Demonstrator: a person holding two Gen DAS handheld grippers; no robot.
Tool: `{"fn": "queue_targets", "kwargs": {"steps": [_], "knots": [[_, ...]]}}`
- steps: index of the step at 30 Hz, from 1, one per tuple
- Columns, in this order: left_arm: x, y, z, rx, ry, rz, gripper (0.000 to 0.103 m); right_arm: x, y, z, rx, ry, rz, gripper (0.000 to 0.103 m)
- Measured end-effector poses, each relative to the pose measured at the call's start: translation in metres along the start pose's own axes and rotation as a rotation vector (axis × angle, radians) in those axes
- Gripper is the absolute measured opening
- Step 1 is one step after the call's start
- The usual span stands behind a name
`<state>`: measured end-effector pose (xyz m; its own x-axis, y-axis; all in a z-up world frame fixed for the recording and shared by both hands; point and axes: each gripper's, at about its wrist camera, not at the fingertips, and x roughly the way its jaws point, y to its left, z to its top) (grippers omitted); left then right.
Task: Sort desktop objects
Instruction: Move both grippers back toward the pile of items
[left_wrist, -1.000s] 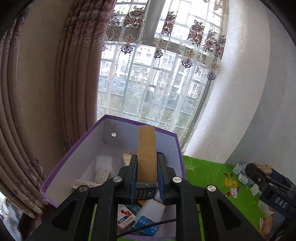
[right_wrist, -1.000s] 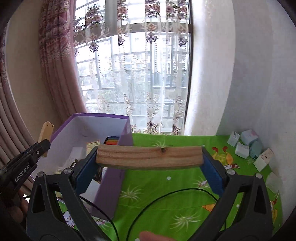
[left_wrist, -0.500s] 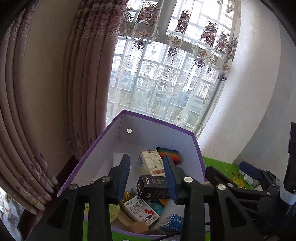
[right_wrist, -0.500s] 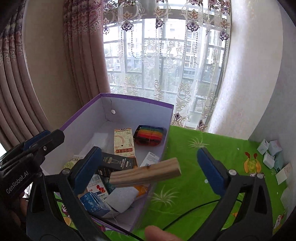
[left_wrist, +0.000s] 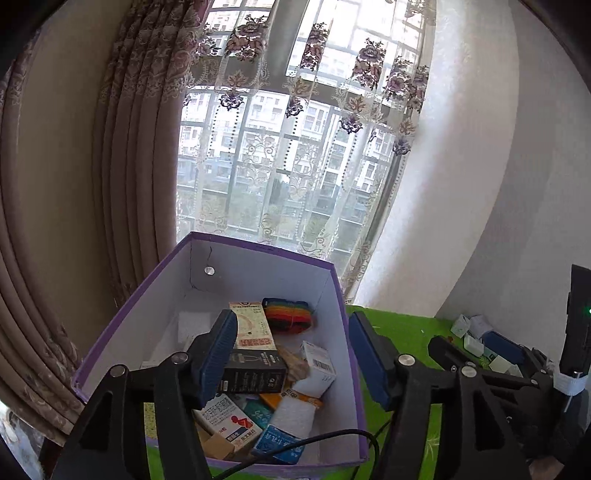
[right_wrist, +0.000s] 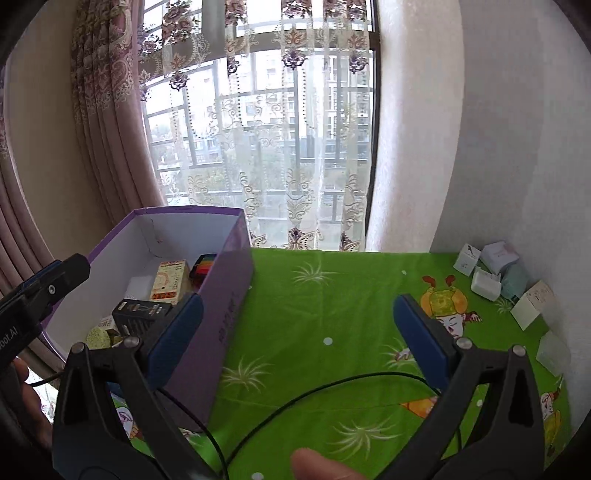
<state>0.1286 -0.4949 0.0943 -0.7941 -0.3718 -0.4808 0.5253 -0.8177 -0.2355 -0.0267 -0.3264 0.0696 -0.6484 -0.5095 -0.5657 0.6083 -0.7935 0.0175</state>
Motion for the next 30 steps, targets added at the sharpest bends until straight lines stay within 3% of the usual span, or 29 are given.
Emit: {"fn": "queue_targets", "kwargs": {"steps": [5, 10, 15, 26, 27, 30], "knots": [[0.01, -0.04, -0.005, 0.054, 0.023, -0.065, 0.066, -0.013, -0.064, -0.018, 0.084, 0.004, -0.133, 0.102], [0.017, -0.077, -0.01, 0.102, 0.027, -0.126, 0.083, -0.022, -0.131, -0.042, 0.218, 0.028, -0.307, 0.102], [0.028, -0.112, -0.016, 0.159, 0.05, -0.18, 0.085, -0.026, -0.191, -0.069, 0.339, 0.068, -0.466, 0.103], [0.054, -0.171, -0.032, 0.228, 0.112, -0.265, 0.097, -0.01, -0.279, -0.102, 0.513, 0.164, -0.729, 0.103], [0.056, -0.175, -0.033, 0.227, 0.114, -0.266, 0.103, -0.007, -0.285, -0.103, 0.528, 0.172, -0.743, 0.103], [0.061, -0.184, -0.033, 0.24, 0.123, -0.27, 0.103, 0.001, -0.3, -0.104, 0.563, 0.176, -0.74, 0.103]]}}
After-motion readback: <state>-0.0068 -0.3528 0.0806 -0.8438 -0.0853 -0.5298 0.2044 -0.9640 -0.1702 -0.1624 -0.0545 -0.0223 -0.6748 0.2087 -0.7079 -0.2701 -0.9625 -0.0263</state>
